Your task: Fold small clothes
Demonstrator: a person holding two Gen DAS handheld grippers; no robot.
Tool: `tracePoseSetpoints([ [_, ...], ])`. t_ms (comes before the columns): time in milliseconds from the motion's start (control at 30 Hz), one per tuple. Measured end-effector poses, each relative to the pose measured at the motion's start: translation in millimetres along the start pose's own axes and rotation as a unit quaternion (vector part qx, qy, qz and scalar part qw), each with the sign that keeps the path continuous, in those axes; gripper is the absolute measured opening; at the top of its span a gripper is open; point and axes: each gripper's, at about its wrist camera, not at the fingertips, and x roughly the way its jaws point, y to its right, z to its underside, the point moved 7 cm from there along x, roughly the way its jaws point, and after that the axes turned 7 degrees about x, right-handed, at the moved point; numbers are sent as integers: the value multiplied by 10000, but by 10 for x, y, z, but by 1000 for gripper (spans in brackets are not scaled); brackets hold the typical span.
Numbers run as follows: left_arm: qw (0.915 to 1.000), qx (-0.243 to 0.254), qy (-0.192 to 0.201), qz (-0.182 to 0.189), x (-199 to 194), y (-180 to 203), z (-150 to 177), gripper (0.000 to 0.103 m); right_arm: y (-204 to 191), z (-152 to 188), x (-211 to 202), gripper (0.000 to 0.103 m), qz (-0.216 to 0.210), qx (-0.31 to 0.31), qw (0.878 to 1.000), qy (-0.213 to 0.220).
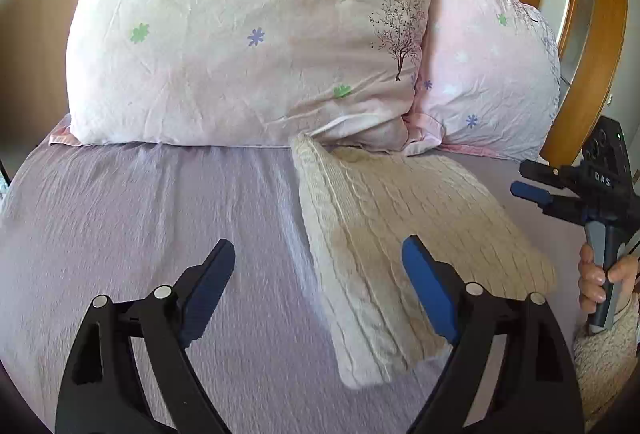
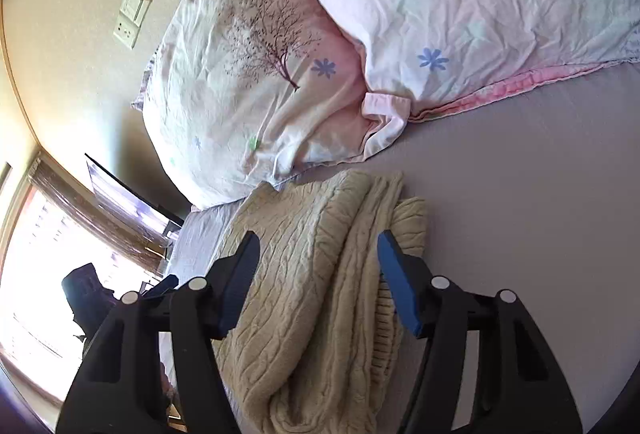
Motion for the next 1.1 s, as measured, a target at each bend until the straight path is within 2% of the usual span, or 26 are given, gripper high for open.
tracePoseSetpoints([
  [33,9999,11,-1,-103,-48,17,68,98,-38,39,98,58,119,-36,9999,-100],
  [67,9998,43,23,-183,-107,14,141,99,-49,71,214,56,271,-41,9994,-217],
  [133,9995,160,41,-264,-193,51,267,102,-48,84,308,39,442,-145,9984,-312],
  [167,9993,200,36,-314,-205,87,300,102,-71,130,362,20,492,-240,9979,-345],
  [267,9993,307,12,-208,-242,137,429,102,-79,189,240,15,621,-322,9975,-21],
  [367,9996,257,-24,-78,-282,90,516,102,166,318,-188,13,659,258,9969,348],
  [433,9998,195,-28,42,-298,57,558,102,347,405,-319,13,870,595,9930,530],
  [467,9998,174,-42,94,-288,47,569,102,394,443,-309,14,999,569,9922,482],
  [500,9998,164,-75,125,-265,43,578,102,403,462,-275,22,1084,456,9922,421],
  [600,9995,101,-206,203,-219,59,616,102,255,472,-519,44,1111,359,9902,762],
  [633,9995,92,-213,237,-223,69,636,102,141,498,-631,52,1032,198,9900,945],
  [667,9994,106,-200,250,-231,81,655,102,28,544,-697,66,839,63,9914,1003],
  [700,9994,137,-186,260,-238,96,668,102,-83,627,-716,71,548,-34,9943,915],
  [767,9993,167,-197,279,-231,126,692,102,-216,803,-514,71,240,-82,9989,384],
  [800,9992,159,-251,273,-214,140,707,102,-178,881,-366,71,348,-17,9994,67],
  [833,9990,153,-314,290,-194,158,721,102,-78,907,-245,71,631,61,9980,-71],
  [867,9986,158,-365,338,-176,181,733,102,-14,863,-184,70,708,46,9975,15],
  [900,9983,148,-401,385,-161,206,746,102,24,786,-180,64,821,-44,9965,181],
  [967,9978,128,-557,350,-139,240,779,102,46,724,-214,57,1034,5,9944,227],
  [1033,9971,172,-695,257,-123,273,808,102,-55,766,-385,70,910,-211,9947,434],
  [1067,9969,205,-726,232,-118,292,819,102,-89,798,-493,85,915,-358,9934,592],
  [1100,9967,237,-752,203,-110,310,824,102,-110,851,-627,96,937,-503,9913,774],
])
